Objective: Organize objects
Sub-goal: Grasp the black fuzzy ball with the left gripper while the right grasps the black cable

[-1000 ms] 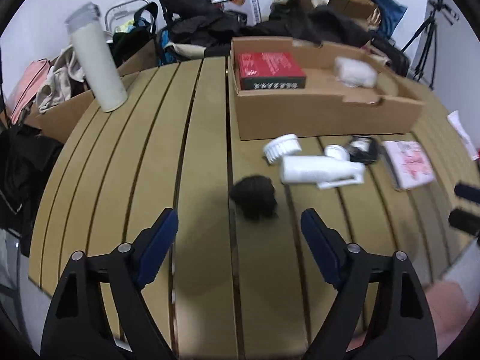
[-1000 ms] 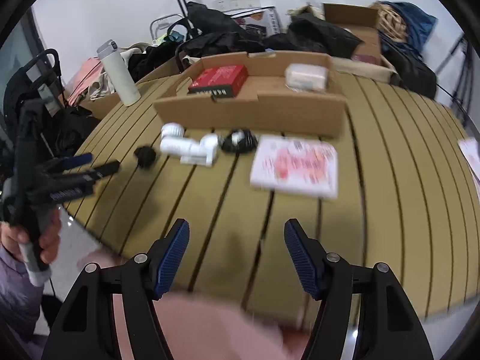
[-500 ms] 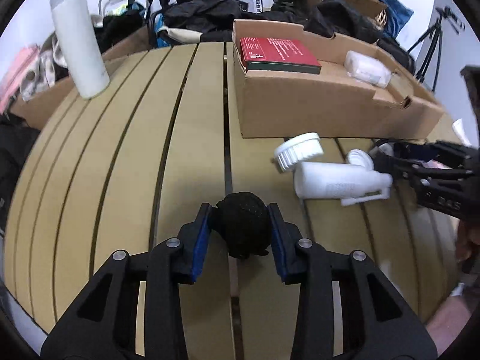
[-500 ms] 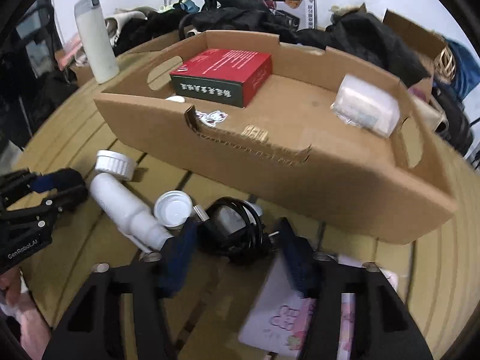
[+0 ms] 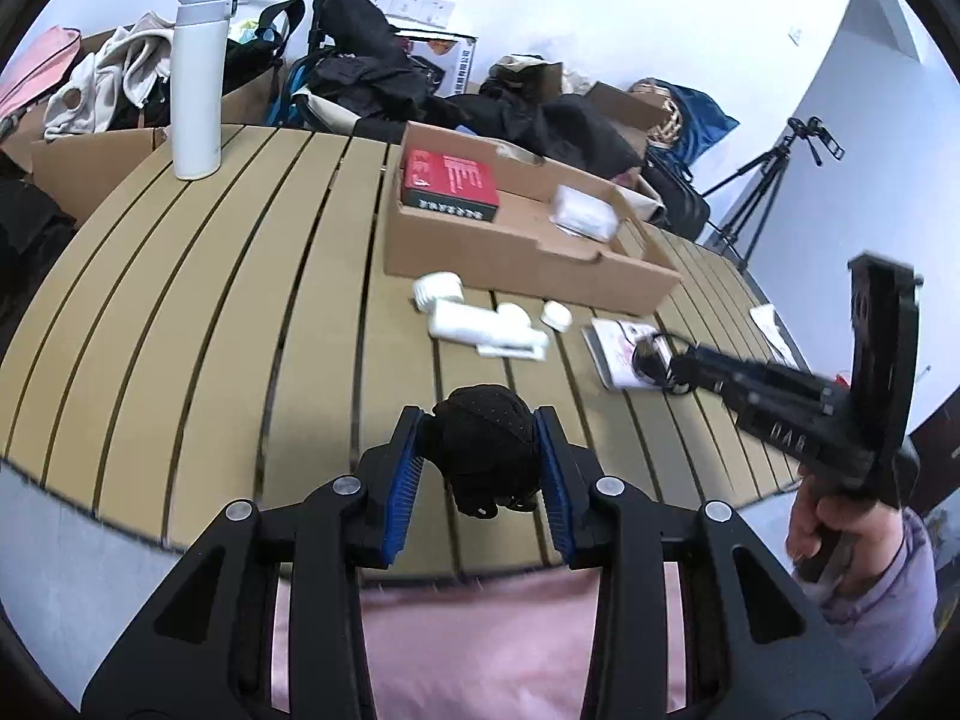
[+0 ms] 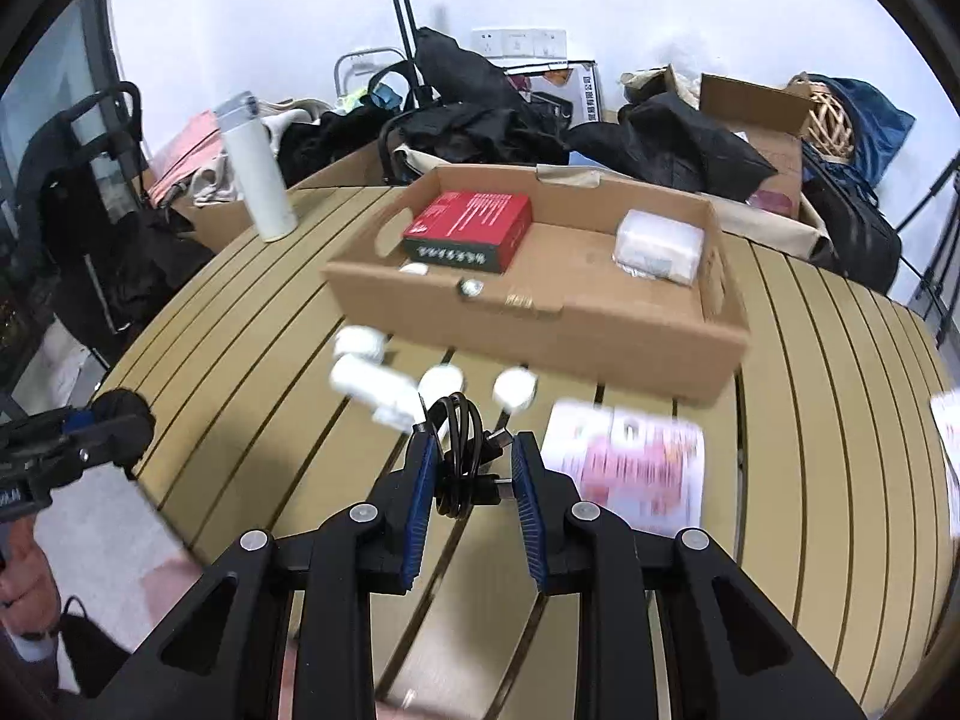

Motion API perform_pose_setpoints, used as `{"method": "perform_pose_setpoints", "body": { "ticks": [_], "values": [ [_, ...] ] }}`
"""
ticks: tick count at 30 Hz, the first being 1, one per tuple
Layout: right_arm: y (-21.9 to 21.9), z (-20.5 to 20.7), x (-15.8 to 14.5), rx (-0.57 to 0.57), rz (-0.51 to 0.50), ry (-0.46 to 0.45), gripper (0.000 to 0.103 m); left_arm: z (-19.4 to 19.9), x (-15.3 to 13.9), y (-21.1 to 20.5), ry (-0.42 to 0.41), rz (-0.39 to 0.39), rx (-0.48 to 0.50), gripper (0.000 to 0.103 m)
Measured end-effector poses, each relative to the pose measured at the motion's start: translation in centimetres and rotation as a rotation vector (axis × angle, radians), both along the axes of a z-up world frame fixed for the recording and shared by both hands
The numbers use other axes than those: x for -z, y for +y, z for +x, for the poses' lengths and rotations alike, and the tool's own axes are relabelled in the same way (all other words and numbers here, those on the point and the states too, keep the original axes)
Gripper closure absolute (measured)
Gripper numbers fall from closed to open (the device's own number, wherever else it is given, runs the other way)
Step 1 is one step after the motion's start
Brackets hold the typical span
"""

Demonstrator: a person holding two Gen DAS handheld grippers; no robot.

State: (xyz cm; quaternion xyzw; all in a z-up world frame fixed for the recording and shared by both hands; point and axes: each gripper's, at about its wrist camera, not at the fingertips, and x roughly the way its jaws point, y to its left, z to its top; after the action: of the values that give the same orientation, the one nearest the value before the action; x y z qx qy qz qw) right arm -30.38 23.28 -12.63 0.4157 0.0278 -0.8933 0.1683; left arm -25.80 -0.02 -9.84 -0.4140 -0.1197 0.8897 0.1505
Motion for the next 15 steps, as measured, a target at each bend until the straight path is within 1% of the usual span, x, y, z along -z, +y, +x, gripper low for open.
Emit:
{"method": "perform_pose_setpoints", "body": {
  "ticks": [4,6,10,12,15],
  "values": [
    [0.9,3.0,2.2,0.041,0.010,-0.062,0.075,1.9,0.1,0.8,-0.017,-0.001,0.017,0.070],
    [1.6,4.8,2.8,0.064,0.008,-0.081,0.075,2.8,0.1,1.3,-0.020,-0.007,0.027,0.070],
    [3.5,7.7,2.4,0.100,-0.052,-0.082,0.075,4.6,-0.8,2.1,0.011,-0.006,0.060,0.070],
    [4.0,9.0,1.8,0.111,-0.053,-0.061,0.075,5.1,-1.3,2.5,0.030,-0.012,0.074,0.070],
    [4.6,9.9,1.2,0.125,-0.051,-0.043,0.075,5.5,-1.6,3.0,0.037,-0.015,0.080,0.070]
  ]
}}
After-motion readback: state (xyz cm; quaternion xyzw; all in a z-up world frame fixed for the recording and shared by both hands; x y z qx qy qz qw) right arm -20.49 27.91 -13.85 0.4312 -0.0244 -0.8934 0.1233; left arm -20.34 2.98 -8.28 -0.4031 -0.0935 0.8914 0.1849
